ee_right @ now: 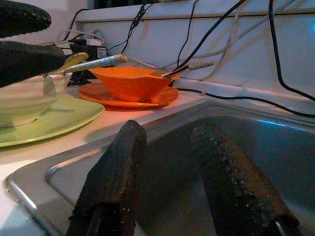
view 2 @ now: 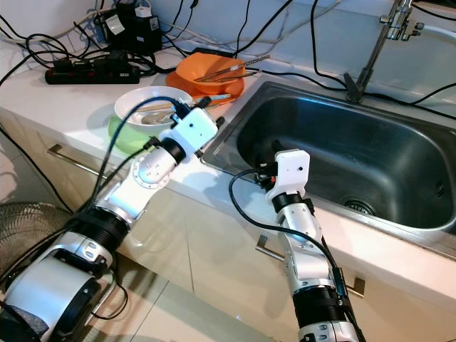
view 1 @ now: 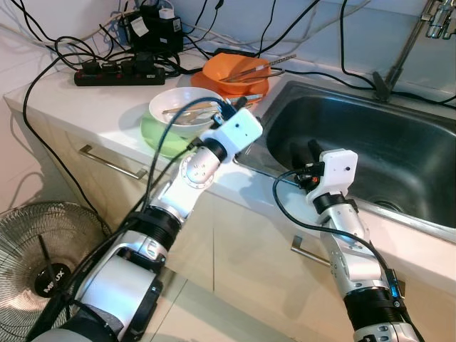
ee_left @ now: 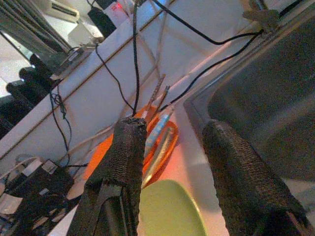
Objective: Kitchen organization
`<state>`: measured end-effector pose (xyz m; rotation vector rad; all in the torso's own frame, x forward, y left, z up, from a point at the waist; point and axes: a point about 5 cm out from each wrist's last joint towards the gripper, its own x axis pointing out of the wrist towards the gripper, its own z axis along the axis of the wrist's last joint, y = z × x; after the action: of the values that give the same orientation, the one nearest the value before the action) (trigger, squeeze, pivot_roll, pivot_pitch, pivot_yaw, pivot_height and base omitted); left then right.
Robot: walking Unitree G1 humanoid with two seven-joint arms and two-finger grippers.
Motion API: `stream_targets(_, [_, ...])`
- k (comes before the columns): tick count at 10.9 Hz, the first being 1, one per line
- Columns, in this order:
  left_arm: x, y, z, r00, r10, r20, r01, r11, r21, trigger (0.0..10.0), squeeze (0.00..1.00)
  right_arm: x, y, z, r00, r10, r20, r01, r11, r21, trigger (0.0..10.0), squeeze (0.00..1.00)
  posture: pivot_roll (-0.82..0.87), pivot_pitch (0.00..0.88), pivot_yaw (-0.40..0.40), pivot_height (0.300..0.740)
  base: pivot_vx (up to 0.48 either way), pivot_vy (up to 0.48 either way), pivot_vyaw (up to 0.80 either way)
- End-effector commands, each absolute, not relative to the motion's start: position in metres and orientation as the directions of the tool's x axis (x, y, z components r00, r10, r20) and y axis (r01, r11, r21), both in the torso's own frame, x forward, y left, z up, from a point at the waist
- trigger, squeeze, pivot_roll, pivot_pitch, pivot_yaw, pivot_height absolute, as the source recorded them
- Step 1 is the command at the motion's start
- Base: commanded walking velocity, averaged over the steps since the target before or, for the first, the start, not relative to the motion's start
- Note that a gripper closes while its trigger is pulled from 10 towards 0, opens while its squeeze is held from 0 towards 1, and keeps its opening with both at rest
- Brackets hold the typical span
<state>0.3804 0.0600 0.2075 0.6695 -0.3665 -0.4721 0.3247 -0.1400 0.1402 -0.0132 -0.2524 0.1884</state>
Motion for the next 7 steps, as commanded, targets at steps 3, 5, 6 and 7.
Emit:
stream_targets(3, [0.373,0.058,0.207,0.826,-0.514,0.23,0.292,0.741,0.605,10.0,0.0,0.328,-0.139,0.145,0.948,0.184,0.259,-0.184,0.983,-0.026,10.0,0.0,0.14,0.0,0.009,0.74,0.0,0.0,0.0])
stream_targets(5, [0.362,0.06,0.196,0.836,-0.485,0.256,0.31,0.803,0.509,10.0,0.0,0.33,-0.141,0.147,0.948,0.176,0.267,-0.176,0.984,-0.027,10.0,0.0,0.14,0.0,0.009,0.74,0.0,0.0,0.0])
stream_targets(6, [0.359,0.06,0.193,0.836,-0.486,0.255,0.317,0.807,0.499,10.0,0.0,0.33,-0.142,0.147,0.948,0.176,0.267,-0.175,0.984,-0.027,10.0,0.0,0.15,0.0,0.009,0.74,0.0,0.0,0.0])
stream_targets(7, [0.356,0.06,0.191,0.833,-0.487,0.262,0.317,0.809,0.496,10.0,0.04,0.33,-0.142,0.147,0.948,0.175,0.266,-0.175,0.984,-0.026,10.0,0.0,0.15,0.0,0.007,0.74,0.0,0.0,0.0])
